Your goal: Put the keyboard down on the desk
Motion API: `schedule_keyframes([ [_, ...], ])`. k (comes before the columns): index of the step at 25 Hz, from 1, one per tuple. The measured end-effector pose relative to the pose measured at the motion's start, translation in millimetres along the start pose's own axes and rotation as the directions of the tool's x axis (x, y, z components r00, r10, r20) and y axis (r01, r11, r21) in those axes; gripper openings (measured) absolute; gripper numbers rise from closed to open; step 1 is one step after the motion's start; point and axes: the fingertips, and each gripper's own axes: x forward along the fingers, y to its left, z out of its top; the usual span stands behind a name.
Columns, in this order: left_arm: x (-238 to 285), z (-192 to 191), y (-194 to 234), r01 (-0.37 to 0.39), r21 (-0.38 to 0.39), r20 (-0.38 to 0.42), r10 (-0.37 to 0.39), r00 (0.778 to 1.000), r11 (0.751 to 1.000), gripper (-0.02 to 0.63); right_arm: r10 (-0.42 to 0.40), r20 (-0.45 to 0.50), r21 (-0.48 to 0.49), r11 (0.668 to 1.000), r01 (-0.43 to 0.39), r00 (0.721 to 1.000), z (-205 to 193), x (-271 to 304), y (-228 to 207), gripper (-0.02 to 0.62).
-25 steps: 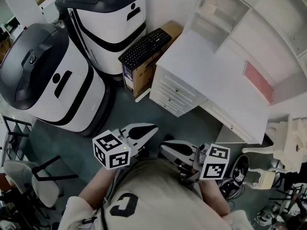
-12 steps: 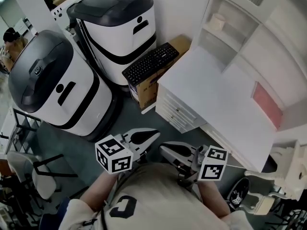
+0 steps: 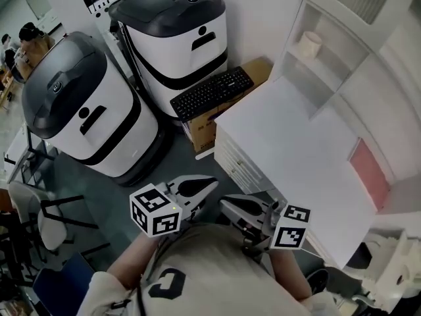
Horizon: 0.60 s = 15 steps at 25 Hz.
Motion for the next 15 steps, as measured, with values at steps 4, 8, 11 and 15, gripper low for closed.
schedule_keyframes([
  [4, 6, 11, 7, -0.073, -0.020, 0.042, 0.073, 0.996, 0.997, 0.014, -0.009, -0.059, -0.172, 0.985, -0.001, 0.998, 19, -5, -3, 0.023],
  [8, 5, 16, 13, -0.130, -0.030, 0.060, 0.131, 0.990, 0.991, 0.014, 0.041, -0.119, -0.214, 0.975, -0.066, 0.992, 22, -1, -1, 0.023],
  [11, 2, 17, 19, -0.156, -0.039, 0.065, 0.159, 0.985, 0.987, 0.014, 0.055, -0.103, -0.204, 0.976, -0.076, 0.993, 26, 3, -5, 0.023],
  [15, 3, 18, 29, -0.166, -0.045, 0.066, 0.169, 0.983, 0.985, 0.014, 0.063, -0.100, -0.191, 0.978, -0.082, 0.993, 32, 9, -9, 0.023],
])
